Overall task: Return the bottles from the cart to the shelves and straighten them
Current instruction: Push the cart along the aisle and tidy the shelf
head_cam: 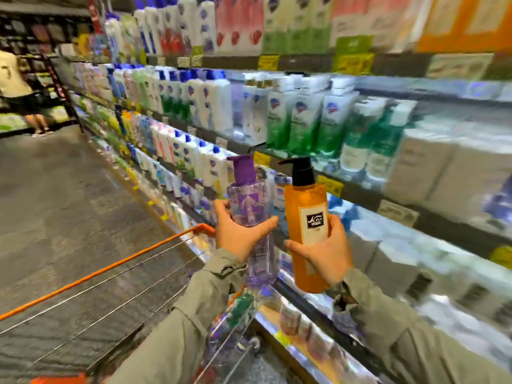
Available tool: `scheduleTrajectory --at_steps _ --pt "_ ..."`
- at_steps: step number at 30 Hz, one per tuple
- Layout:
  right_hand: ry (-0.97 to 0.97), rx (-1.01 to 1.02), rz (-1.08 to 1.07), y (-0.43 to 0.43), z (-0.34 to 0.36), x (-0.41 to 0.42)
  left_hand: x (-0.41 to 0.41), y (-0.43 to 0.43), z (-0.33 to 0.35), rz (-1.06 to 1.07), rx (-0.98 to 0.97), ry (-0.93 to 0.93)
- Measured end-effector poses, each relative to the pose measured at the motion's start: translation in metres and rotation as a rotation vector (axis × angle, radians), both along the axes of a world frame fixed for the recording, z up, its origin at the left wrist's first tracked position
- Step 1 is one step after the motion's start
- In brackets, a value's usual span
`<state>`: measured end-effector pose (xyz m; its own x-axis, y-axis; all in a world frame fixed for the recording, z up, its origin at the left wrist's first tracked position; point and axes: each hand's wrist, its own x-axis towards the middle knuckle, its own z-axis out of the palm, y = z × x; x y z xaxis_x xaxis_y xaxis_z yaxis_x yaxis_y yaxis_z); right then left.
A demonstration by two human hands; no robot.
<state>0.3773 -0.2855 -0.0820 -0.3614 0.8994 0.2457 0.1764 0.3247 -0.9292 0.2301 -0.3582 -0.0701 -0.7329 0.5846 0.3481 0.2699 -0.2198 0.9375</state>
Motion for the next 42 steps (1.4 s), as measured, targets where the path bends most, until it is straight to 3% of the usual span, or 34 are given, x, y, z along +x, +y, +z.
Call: scheduleTrajectory --at_steps 10,19,42 --pt "0.016 0.042 -0.194 0.044 0.028 0.197 0.172 0.092 0.01 -0.282 0.03 0.021" --pt "0.061 0.083 -0.359 0.069 0.033 0.339 0.307 0.143 0.018 -0.401 0.055 0.028" --pt "0.138 0.241 -0.675 0.138 0.051 0.454 0.434 0.252 0.064 -0.748 0.209 0.071"
